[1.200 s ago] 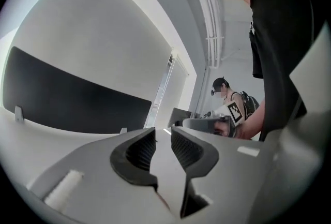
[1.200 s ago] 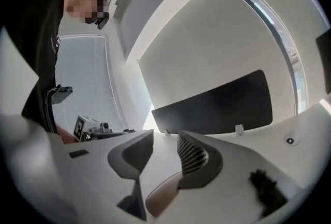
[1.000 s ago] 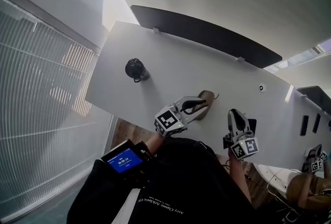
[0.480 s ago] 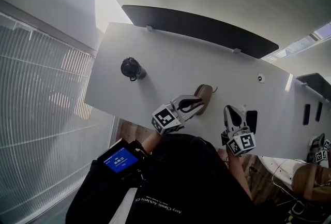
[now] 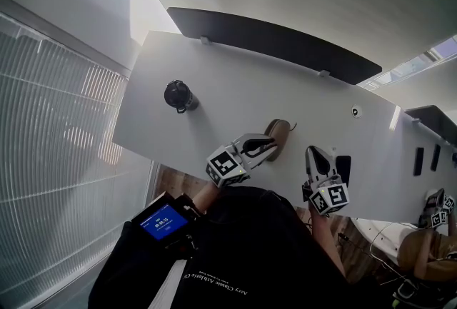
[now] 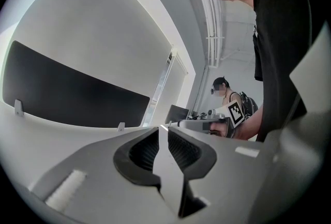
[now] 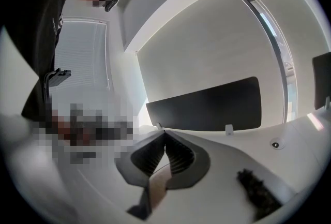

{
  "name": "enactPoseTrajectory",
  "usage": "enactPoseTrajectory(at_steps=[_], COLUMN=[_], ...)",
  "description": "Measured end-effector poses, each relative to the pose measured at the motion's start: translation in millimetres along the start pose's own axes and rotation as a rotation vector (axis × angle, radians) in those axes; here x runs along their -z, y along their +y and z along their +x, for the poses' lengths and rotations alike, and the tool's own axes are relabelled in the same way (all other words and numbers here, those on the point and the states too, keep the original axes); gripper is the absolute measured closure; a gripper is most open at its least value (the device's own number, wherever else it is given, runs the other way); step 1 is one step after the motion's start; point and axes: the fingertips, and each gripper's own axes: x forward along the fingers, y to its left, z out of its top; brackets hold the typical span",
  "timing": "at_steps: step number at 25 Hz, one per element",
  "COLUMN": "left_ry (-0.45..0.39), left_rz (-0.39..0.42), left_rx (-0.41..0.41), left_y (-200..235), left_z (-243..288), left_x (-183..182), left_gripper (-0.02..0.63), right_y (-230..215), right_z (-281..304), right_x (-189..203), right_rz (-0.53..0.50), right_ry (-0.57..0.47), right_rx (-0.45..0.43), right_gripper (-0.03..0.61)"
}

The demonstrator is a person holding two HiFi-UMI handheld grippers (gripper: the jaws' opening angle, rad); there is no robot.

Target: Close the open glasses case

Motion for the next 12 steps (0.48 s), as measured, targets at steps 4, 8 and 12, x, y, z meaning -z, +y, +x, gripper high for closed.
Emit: enactPoseTrajectory(at_steps=[4, 8, 12], left_ry=[0.004, 0.011, 0.02], left_rz=[-0.005, -0.012, -0.014], left_rx=[-0.004, -0.004, -0.003], left_y=[2.0, 4.0, 4.5], left_z=[0.5, 0.2, -1.1], left_x=[3.1, 7.3, 12.2], left_gripper=[0.551, 0.554, 0.554], right_y=[-2.0, -0.3, 3.5], right_z=[2.3, 4.8, 7.5], right_x=[0.7, 5.7, 12.0], right_rz=[-0.006, -0.007, -0.013], right_ry=[0.009, 0.02, 0.038], right_rx=[0.0, -0.009, -0.016], right_gripper=[0.568, 0.568, 0.569])
